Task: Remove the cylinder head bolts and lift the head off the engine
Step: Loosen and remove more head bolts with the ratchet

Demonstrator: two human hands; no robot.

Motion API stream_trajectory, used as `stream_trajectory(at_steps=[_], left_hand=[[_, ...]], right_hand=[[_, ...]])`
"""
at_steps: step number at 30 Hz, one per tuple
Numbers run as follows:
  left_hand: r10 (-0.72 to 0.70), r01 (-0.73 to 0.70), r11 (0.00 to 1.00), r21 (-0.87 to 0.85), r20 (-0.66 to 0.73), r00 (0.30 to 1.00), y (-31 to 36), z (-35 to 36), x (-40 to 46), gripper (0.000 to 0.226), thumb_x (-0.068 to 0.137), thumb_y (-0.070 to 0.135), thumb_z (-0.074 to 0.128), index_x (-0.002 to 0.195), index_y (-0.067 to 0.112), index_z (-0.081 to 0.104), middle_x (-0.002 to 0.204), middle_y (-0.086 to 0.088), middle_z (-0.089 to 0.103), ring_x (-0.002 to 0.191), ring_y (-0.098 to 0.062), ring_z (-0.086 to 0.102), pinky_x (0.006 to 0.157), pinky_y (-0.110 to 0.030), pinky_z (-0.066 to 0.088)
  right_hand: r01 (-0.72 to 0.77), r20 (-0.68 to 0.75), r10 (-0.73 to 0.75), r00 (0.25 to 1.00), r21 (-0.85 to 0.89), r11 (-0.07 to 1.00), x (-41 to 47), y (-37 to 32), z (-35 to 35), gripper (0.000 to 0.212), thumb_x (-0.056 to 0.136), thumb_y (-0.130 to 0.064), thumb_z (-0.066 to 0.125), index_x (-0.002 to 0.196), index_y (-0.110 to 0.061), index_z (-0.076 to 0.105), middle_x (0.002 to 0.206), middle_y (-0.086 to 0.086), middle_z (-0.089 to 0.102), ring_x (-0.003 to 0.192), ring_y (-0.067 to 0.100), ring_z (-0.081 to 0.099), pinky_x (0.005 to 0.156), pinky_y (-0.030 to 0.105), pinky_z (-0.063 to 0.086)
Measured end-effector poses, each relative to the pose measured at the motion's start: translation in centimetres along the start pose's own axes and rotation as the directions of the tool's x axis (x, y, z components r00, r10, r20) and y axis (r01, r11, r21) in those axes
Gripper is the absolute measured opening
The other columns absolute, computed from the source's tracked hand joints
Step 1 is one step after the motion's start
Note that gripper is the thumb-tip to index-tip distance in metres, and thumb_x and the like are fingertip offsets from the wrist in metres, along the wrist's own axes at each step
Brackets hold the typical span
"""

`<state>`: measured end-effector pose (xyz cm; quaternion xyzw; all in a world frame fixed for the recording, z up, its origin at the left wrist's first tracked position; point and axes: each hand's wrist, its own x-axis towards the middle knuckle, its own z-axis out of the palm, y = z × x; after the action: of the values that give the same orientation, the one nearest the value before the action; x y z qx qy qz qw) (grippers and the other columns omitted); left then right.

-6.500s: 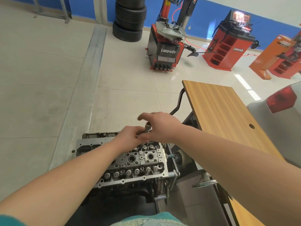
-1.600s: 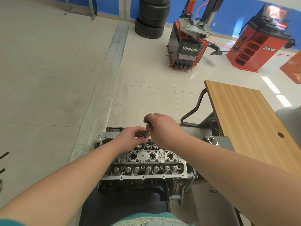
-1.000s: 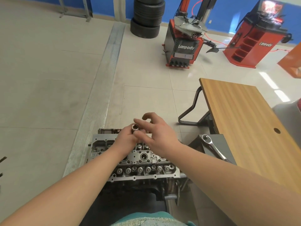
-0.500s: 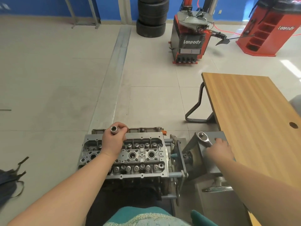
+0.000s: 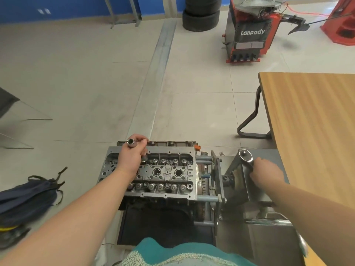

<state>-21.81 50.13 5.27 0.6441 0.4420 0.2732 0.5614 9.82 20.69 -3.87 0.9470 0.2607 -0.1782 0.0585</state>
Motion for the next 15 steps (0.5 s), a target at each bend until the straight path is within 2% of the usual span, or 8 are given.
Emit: stream_trajectory(at_steps=[2,4,5,7,10,11,13,15], left_hand=[[-0.009,0.009,1.000,-0.004,-0.009,1.000,-0.1,0.1,0.0,0.035,0.106,0.013,0.057,0.082,0.035,0.070,0.056,0.011,0.046,0.059,-0.006,0.049,0.058,-0.025,0.048],[-0.019,0.019,1.000,-0.018,-0.011,1.000,-0.1,0.2,0.1,0.033,0.106,0.011,0.057,0.083,0.032,0.069,0.057,0.010,0.046,0.060,-0.008,0.048,0.062,-0.031,0.046],[-0.023,0.023,0.999,-0.026,-0.008,1.000,-0.1,0.2,0.1,0.031,0.106,0.011,0.057,0.085,0.030,0.069,0.057,0.010,0.046,0.061,-0.010,0.048,0.064,-0.034,0.045],[-0.027,0.027,0.999,-0.025,0.005,1.000,-0.2,0.1,0.2,0.026,0.106,0.010,0.057,0.088,0.025,0.069,0.058,0.009,0.046,0.063,-0.013,0.047,0.066,-0.037,0.044],[-0.031,0.031,1.000,0.004,0.031,0.999,0.0,-0.1,0.2,0.026,0.106,0.011,0.057,0.089,0.026,0.070,0.060,0.007,0.048,0.063,-0.014,0.048,0.062,-0.034,0.048],[-0.035,0.034,0.999,0.012,0.046,0.998,0.2,-0.3,0.1,0.028,0.106,0.012,0.057,0.087,0.028,0.070,0.061,0.006,0.049,0.063,-0.013,0.049,0.058,-0.032,0.050],[-0.042,0.039,0.999,0.036,0.099,0.994,0.5,-0.6,0.2,0.031,0.107,0.014,0.057,0.085,0.032,0.070,0.063,0.006,0.049,0.065,-0.015,0.049,0.060,-0.032,0.052],[-0.050,0.038,0.996,0.077,0.164,0.985,0.9,-1.0,0.4,0.030,0.106,0.016,0.058,0.085,0.033,0.069,0.063,0.007,0.050,0.069,-0.018,0.049,0.068,-0.038,0.050]], right_hand=[[0.004,0.019,-0.006,1.000,0.102,0.995,-0.3,-0.9,-0.7,0.015,0.090,-0.020,0.065,0.082,-0.021,0.052,0.077,-0.001,0.058,0.063,0.017,0.054,0.049,0.026,0.036],[-0.012,0.061,-0.008,0.998,0.314,0.949,-1.1,-2.8,-1.9,0.010,0.086,-0.020,0.072,0.083,-0.022,0.062,0.076,0.001,0.065,0.064,0.017,0.062,0.048,0.025,0.040],[-0.029,0.098,-0.017,0.995,0.451,0.892,-1.5,-4.0,-2.8,0.007,0.084,-0.019,0.073,0.087,-0.020,0.067,0.077,0.003,0.069,0.063,0.019,0.066,0.048,0.025,0.044],[-0.087,0.212,-0.092,0.973,0.706,0.703,-2.7,-6.6,-4.8,0.010,0.085,-0.011,0.074,0.095,-0.012,0.072,0.080,0.011,0.074,0.060,0.021,0.073,0.049,0.029,0.056],[-0.100,0.280,-0.359,0.891,0.890,0.446,-5.2,-10.8,-8.6,0.020,0.087,-0.004,0.070,0.107,-0.002,0.071,0.088,0.018,0.075,0.068,0.029,0.076,0.069,0.045,0.067],[-0.085,0.262,-0.450,0.854,0.922,0.377,-6.1,-12.3,-9.8,0.022,0.087,-0.008,0.070,0.107,-0.001,0.071,0.086,0.018,0.074,0.068,0.030,0.074,0.072,0.048,0.066],[-0.055,0.215,-0.602,0.769,0.960,0.273,-8.0,-15.5,-12.4,0.033,0.087,-0.033,0.077,0.107,-0.007,0.072,0.082,0.019,0.070,0.067,0.032,0.069,0.069,0.045,0.064],[0.032,0.193,-0.689,0.698,0.954,0.299,-9.8,-18.4,-14.6,0.045,0.084,-0.066,0.076,0.099,-0.024,0.076,0.078,0.016,0.067,0.065,0.030,0.064,0.066,0.040,0.057]])
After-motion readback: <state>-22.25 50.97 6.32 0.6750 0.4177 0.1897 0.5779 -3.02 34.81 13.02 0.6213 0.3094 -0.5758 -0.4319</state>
